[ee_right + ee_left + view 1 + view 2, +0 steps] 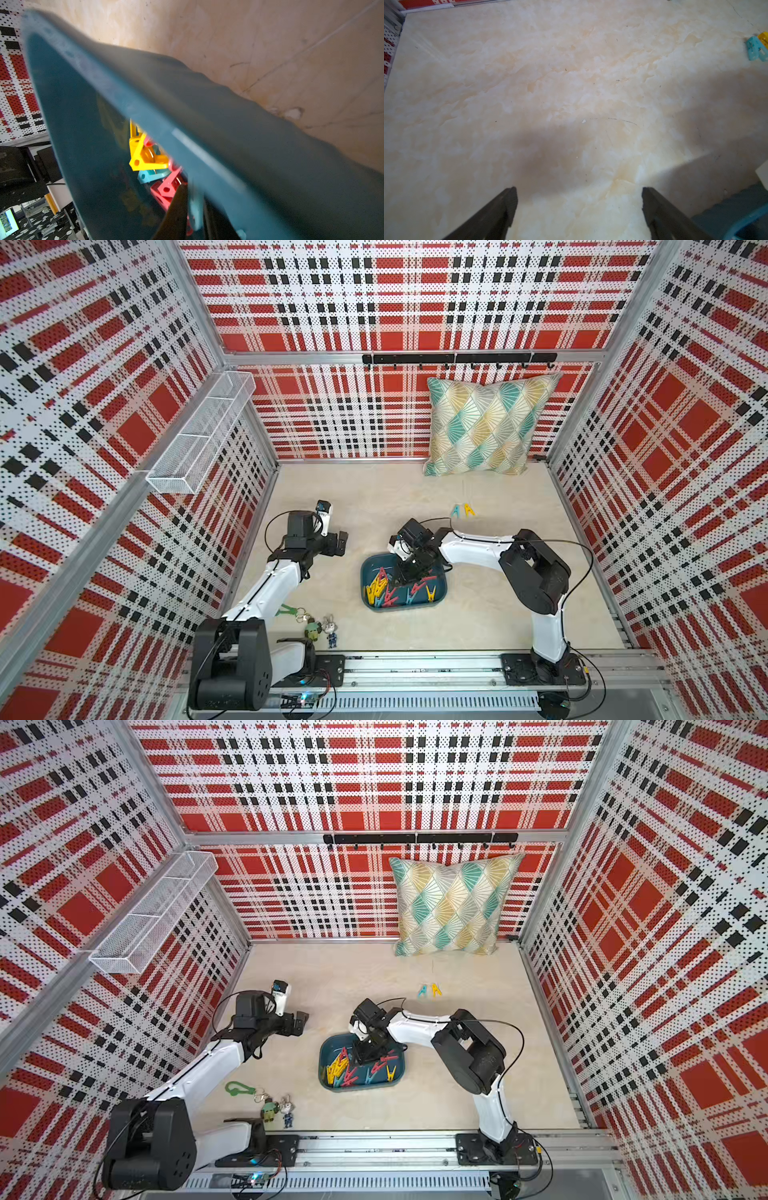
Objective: Take the clothespins out of the storage box
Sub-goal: Pick up the clothespin from the storage box.
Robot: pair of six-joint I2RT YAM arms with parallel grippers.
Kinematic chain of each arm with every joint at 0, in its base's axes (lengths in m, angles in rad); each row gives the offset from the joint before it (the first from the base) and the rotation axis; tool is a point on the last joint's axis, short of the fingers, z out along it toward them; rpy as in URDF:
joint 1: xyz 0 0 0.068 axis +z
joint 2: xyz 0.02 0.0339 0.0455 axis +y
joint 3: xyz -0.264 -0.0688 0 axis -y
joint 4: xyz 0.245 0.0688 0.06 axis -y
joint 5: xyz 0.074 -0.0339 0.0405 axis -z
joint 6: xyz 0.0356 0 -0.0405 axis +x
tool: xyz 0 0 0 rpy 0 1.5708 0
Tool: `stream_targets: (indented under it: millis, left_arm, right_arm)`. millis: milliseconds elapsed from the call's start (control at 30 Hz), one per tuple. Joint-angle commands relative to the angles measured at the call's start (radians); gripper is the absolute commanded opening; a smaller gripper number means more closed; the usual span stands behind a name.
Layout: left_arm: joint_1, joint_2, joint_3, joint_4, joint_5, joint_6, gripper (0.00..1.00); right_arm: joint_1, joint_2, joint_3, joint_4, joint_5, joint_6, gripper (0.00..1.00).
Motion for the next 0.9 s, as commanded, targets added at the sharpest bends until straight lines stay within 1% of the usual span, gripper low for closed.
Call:
stream_targets:
  millis: [0,367,567,867]
  left_arm:
    - [0.008,-0.006,0.011,-0.005,0.014,0.004,0.99]
    - [0.008,-0.004,0.011,-0.005,0.015,0.004,0.99]
    - [0.009,-0.002,0.011,-0.005,0.014,0.003,0.99]
    - [0.007,0.001,0.011,-0.005,0.013,0.005,0.99]
  right_arm:
    - [0.008,-0.024,0.01,0.003,-0.004,0.002,0.17]
    - [0.009,-0.093,-0.013,-0.017,0.016,-0.001,0.08]
    - [0.01,-0.127,-0.029,-0.032,0.03,-0.005,0.05]
    - [0.01,-0.244,-0.076,-0.014,0.08,-0.034,0.01]
